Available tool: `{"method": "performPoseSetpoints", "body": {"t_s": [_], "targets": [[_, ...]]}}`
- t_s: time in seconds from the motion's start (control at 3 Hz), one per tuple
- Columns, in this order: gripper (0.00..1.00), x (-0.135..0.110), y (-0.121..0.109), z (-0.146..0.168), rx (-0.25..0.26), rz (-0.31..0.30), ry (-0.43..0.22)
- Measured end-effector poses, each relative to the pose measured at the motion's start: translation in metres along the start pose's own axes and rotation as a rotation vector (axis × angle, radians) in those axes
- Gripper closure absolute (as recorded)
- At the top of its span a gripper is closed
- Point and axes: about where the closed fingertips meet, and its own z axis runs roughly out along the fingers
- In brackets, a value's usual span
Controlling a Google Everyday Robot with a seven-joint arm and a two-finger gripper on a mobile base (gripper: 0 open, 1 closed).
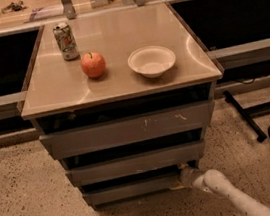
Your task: Close bottom drawer
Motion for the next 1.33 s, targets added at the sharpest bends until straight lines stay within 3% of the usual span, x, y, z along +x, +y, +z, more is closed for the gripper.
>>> {"method": "performPoseSetpoints", "body": {"t_s": [0.67,1.0,1.33], "targets": [[0.08,-0.008,0.029,-0.052,-0.175,0.046,0.035],[0.08,-0.009,0.038,-0.080,-0.271,0.065,0.092],[0.08,-0.005,0.035,-0.120,-0.385,0.047,0.227]]}}
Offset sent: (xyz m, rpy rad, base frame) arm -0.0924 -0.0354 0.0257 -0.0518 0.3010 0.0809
